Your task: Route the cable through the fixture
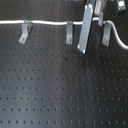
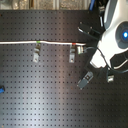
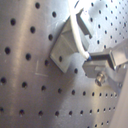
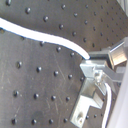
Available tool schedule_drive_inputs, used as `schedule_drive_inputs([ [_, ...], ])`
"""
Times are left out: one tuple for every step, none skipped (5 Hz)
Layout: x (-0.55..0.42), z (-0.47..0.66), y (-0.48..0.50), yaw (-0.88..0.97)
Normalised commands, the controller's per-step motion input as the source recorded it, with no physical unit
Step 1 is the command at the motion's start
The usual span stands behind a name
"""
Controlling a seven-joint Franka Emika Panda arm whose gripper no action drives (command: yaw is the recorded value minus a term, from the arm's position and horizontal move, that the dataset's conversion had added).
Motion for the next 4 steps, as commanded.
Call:
schedule_drive_inputs([
  [0.103, -0.49, 0.138, 0.11],
  [0.061, -0.30, 0.077, 0.07],
  [-0.005, 0.56, 0.001, 0.00],
  [-0.058, 0.68, -0.074, 0.00],
])
